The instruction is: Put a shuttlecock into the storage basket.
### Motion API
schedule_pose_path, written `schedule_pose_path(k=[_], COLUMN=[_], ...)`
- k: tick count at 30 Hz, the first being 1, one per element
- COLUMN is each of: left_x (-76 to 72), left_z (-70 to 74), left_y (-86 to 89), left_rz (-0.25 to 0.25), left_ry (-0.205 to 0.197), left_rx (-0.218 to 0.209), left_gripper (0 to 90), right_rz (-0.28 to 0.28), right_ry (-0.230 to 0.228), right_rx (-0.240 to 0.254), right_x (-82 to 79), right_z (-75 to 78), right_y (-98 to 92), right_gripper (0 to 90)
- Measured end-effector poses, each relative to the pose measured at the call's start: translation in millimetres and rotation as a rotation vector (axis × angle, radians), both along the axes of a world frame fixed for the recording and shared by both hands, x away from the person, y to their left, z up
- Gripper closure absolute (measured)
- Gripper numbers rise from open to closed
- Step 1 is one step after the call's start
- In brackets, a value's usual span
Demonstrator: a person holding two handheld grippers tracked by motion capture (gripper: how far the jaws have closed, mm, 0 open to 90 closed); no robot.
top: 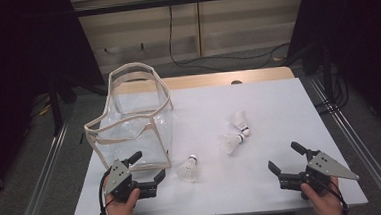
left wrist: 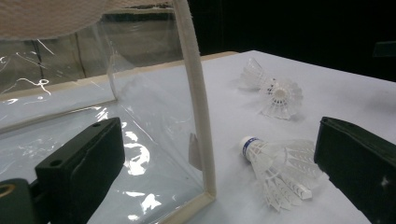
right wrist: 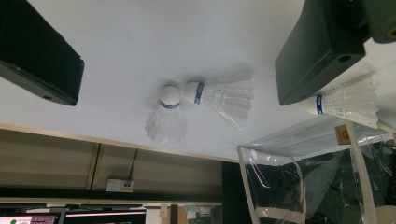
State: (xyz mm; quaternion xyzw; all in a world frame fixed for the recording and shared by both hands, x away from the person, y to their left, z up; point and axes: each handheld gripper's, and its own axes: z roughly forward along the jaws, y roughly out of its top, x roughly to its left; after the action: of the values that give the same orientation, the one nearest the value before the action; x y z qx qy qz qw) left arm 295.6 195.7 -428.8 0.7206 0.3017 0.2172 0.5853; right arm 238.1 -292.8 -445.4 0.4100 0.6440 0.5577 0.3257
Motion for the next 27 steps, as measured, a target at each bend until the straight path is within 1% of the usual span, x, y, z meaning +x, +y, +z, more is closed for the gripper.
schedule_pose_path(k=[1, 2, 3, 7, 9, 10, 11, 13, 14, 15, 16, 18, 19, 22, 25, 27], left_x=[0.0, 0.1, 0.0, 0.1, 0.4, 0.6, 0.6, 0.5, 0.5, 0.5, 0.7, 0.2, 0.2, -0.1, 0.6, 1.0], left_z=[0.0, 0.2, 0.0, 0.2, 0.3, 0.6, 0.5, 0.5, 0.6, 0.6, 0.7, 0.4, 0.6, 0.6, 0.7, 0.6], left_y=[-0.6, -0.3, -1.8, -3.5, -4.3, -4.2, -5.3, -6.9, -8.7, -8.7, -8.9, -9.9, -9.9, -11.3, -12.0, -13.3], left_rz=[-0.002, -0.005, -0.005, -0.011, -0.014, -0.019, -0.021, -0.039, -0.048, -0.048, -0.052, -0.057, -0.061, -0.066, -0.084, -0.091], left_ry=[0.001, -0.001, 0.001, 0.005, 0.003, 0.001, 0.005, 0.02, 0.021, 0.021, 0.018, 0.024, 0.023, 0.022, 0.022, 0.025], left_rx=[0.0, 0.011, 0.002, -0.003, -0.002, 0.008, 0.0, -0.012, -0.019, -0.019, -0.01, -0.013, -0.005, -0.012, -0.026, -0.027], left_gripper=[1.9, 1.9, 1.9, 1.8, 1.8, 1.8, 1.8, 2.2, 2.1, 2.1, 2.1, 2.0, 2.0, 1.8, 1.2, 1.2], right_rz=[0.001, 0.001, 0.0, -0.003, -0.003, -0.002, -0.001, 0.001, 0.002, 0.003, 0.003, 0.003, 0.004, 0.008, 0.011, 0.012], right_ry=[0.0, -0.002, -0.002, 0.0, -0.001, -0.001, -0.001, -0.002, 0.002, 0.004, 0.004, -0.002, -0.004, -0.005, -0.005, -0.005], right_rx=[-0.001, -0.001, -0.001, -0.001, -0.002, -0.001, 0.0, -0.003, 0.0, 0.001, 0.001, -0.001, -0.001, -0.001, -0.005, -0.004], right_x=[0.1, 0.2, 0.1, 0.4, 0.5, 0.6, 0.6, 0.6, 0.5, 0.3, 0.3, 0.5, 0.5, 0.5, 0.5, 0.6], right_z=[0.0, 0.0, 0.0, -0.4, -0.5, -0.4, -0.4, -0.5, -0.5, -0.3, -0.3, -0.1, 0.1, 0.3, -0.1, 0.0], right_y=[0.1, 0.1, 0.1, -0.3, -0.2, -0.1, 0.0, -0.2, -0.4, -0.5, -0.5, -0.7, -0.7, 0.1, 0.6, 0.5], right_gripper=[1.2, 1.2, 1.2, 1.2, 1.2, 1.2, 1.2, 1.2, 1.1, 1.1, 1.1, 1.1, 1.1, 1.1, 1.1, 1.1])
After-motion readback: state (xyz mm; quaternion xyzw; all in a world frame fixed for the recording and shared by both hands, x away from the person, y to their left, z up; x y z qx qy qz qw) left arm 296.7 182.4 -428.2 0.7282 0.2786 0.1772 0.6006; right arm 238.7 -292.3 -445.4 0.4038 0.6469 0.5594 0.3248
